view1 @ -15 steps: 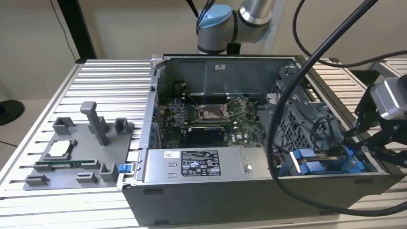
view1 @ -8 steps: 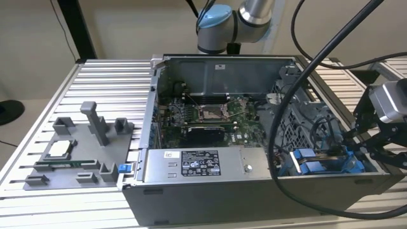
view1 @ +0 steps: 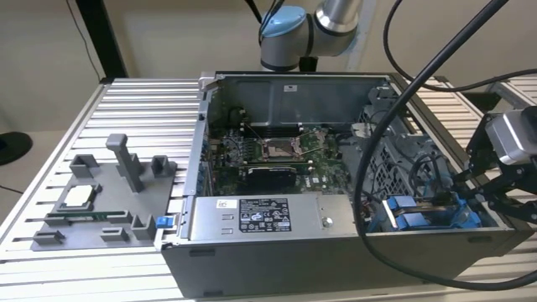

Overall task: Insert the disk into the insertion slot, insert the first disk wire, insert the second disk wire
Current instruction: 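Insert the second disk wire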

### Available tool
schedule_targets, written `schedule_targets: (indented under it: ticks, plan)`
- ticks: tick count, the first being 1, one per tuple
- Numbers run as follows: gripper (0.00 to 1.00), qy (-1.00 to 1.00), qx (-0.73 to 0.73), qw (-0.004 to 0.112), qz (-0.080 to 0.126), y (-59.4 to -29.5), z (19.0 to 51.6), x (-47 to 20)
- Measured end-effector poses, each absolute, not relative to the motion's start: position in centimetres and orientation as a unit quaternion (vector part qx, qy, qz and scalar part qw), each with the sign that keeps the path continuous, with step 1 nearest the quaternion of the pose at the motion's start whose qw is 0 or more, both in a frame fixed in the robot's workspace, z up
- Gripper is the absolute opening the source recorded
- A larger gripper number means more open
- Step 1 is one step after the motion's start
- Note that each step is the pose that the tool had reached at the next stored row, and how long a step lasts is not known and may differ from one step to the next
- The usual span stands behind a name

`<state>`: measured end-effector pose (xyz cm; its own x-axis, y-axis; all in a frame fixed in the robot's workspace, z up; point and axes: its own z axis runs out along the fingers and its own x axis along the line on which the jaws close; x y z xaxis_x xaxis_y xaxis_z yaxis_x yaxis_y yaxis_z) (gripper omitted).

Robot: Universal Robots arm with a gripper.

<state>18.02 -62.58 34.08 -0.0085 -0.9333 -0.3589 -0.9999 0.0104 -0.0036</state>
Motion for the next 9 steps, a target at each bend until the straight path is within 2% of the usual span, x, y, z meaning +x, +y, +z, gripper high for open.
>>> schedule_targets:
  ticks: [9]
  plan:
    - [1.0,0.698,-0.692,0.135,0.126,-62.58,33.87,18.03]
